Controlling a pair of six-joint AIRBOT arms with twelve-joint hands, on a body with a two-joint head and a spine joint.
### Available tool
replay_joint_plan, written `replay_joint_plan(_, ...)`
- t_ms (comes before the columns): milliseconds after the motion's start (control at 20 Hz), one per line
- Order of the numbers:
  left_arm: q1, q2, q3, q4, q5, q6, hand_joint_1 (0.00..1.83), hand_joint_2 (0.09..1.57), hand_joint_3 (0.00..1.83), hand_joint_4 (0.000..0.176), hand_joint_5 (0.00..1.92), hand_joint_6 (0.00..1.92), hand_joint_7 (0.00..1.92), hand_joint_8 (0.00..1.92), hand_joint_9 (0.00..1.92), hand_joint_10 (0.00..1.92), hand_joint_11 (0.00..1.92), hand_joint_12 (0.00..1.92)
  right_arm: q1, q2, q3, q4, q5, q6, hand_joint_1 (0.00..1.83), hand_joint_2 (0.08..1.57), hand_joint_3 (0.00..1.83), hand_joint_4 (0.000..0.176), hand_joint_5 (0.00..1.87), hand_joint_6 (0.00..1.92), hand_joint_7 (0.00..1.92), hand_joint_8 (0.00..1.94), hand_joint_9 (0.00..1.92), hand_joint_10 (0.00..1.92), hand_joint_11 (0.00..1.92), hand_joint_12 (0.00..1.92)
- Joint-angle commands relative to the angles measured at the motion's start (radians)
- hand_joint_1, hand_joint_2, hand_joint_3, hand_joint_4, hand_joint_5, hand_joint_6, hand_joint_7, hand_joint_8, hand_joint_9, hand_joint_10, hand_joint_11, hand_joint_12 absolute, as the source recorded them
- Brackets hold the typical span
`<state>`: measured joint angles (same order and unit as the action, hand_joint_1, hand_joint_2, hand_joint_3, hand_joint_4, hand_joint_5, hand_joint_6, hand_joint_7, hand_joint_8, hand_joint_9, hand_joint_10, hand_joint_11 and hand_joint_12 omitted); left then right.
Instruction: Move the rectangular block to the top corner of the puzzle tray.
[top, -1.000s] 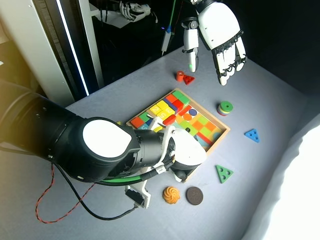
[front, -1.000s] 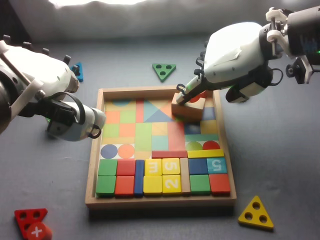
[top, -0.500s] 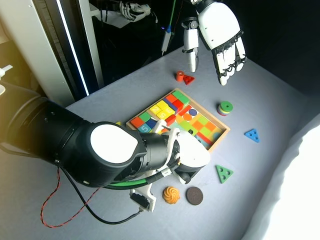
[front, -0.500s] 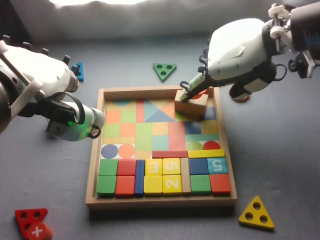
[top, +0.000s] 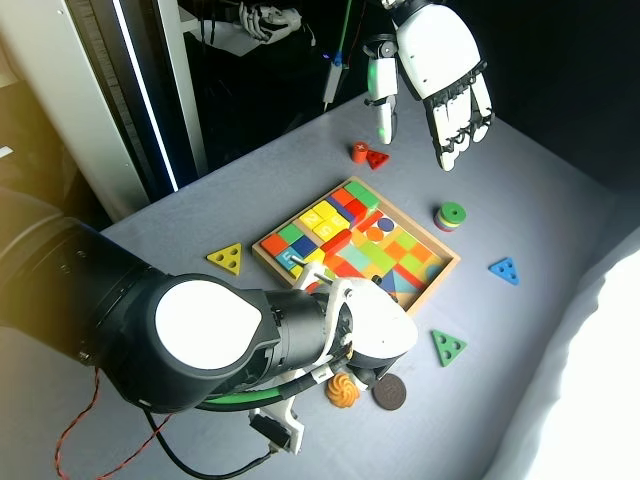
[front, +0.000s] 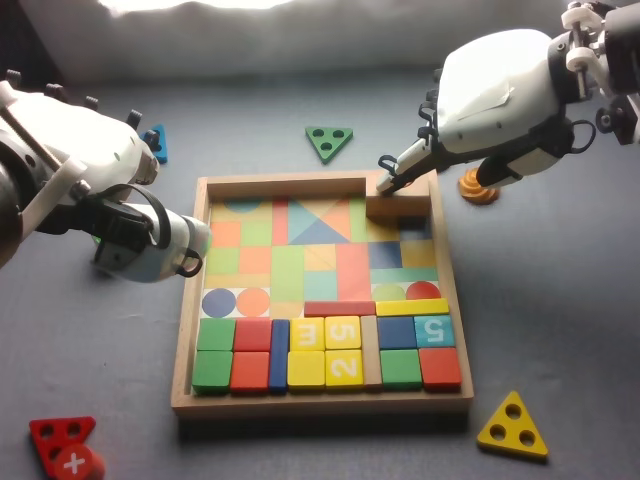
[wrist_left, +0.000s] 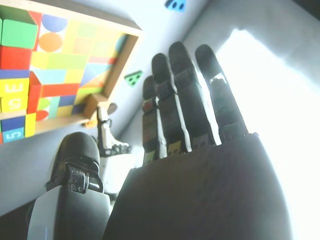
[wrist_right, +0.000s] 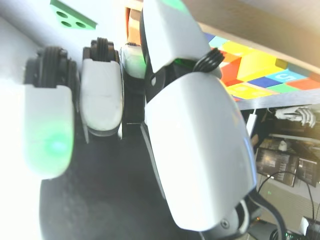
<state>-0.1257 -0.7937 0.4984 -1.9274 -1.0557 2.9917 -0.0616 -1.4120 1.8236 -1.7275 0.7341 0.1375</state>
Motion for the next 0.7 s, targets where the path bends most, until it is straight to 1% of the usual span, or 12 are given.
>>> replay_joint_plan(0, -0.007, 0.014, -0.003, 0.082, -0.003, 0.005, 0.0, 1.32, 0.0, 0.0, 0.34, 0.0, 0.53, 0.0, 0.51, 0.0, 0.1, 0.69, -0.005, 0.016, 0.011, 0.027, 0.001, -0.015, 1.76, 1.2, 0.0, 0.0, 0.5, 0.01, 1.28, 1.94, 1.61, 1.92, 1.85, 1.92)
replay_joint_plan(150, -0.007, 0.014, -0.003, 0.082, -0.003, 0.005, 0.0, 1.32, 0.0, 0.0, 0.34, 0.0, 0.53, 0.0, 0.51, 0.01, 0.1, 0.7, -0.005, 0.017, 0.022, 0.028, 0.011, -0.016, 1.76, 1.2, 0.0, 0.0, 0.5, 0.01, 1.28, 1.94, 1.61, 1.92, 1.85, 1.92)
replay_joint_plan(200, -0.007, 0.014, -0.003, 0.082, -0.003, 0.005, 0.0, 1.33, 0.0, 0.0, 0.34, 0.0, 0.53, 0.0, 0.52, 0.01, 0.12, 0.7, -0.005, 0.017, 0.026, 0.028, 0.014, -0.016, 1.77, 1.18, 0.0, 0.0, 0.56, 0.03, 1.28, 1.94, 1.6, 1.92, 1.84, 1.92)
replay_joint_plan(300, -0.007, 0.014, -0.003, 0.082, -0.003, 0.005, 0.0, 1.33, 0.0, 0.0, 0.35, 0.01, 0.53, 0.0, 0.53, 0.01, 0.13, 0.7, -0.005, 0.019, 0.029, 0.028, 0.018, -0.016, 1.77, 1.19, 0.0, 0.0, 0.54, 0.02, 1.25, 1.94, 1.6, 1.92, 1.83, 1.92)
replay_joint_plan(400, -0.007, 0.014, -0.003, 0.082, -0.003, 0.005, 0.0, 1.33, 0.0, 0.0, 0.36, 0.01, 0.54, 0.01, 0.53, 0.01, 0.13, 0.7, -0.005, 0.022, 0.03, 0.028, 0.021, -0.016, 1.77, 1.19, 0.0, 0.0, 0.52, 0.01, 1.29, 1.94, 1.61, 1.92, 1.83, 1.92)
replay_joint_plan(500, -0.007, 0.014, -0.003, 0.082, -0.003, 0.005, 0.0, 1.33, 0.0, 0.0, 0.36, 0.01, 0.54, 0.0, 0.53, 0.01, 0.14, 0.7, -0.004, 0.021, 0.029, 0.029, 0.022, -0.016, 1.75, 1.19, 0.0, 0.0, 0.55, 0.02, 1.35, 1.94, 1.63, 1.92, 1.84, 1.92)
replay_joint_plan(550, -0.007, 0.014, -0.003, 0.082, -0.003, 0.005, 0.0, 1.33, 0.0, 0.0, 0.36, 0.01, 0.54, 0.0, 0.53, 0.01, 0.14, 0.7, -0.003, 0.021, 0.029, 0.029, 0.022, -0.016, 1.75, 1.19, 0.0, 0.0, 0.55, 0.02, 1.35, 1.94, 1.63, 1.92, 1.84, 1.92)
replay_joint_plan(600, -0.007, 0.014, -0.003, 0.082, -0.003, 0.005, 0.0, 1.33, 0.0, 0.0, 0.36, 0.01, 0.54, 0.01, 0.54, 0.01, 0.14, 0.7, -0.002, 0.02, 0.029, 0.029, 0.021, -0.016, 1.77, 1.18, 0.0, 0.0, 0.58, 0.02, 1.28, 1.94, 1.6, 1.92, 1.83, 1.92)
replay_joint_plan(650, -0.007, 0.014, -0.003, 0.082, -0.003, 0.005, 0.0, 1.33, 0.0, 0.0, 0.36, 0.01, 0.54, 0.01, 0.54, 0.01, 0.14, 0.7, -0.001, 0.019, 0.029, 0.029, 0.021, -0.016, 1.77, 1.18, 0.0, 0.0, 0.58, 0.02, 1.28, 1.94, 1.6, 1.92, 1.83, 1.92)
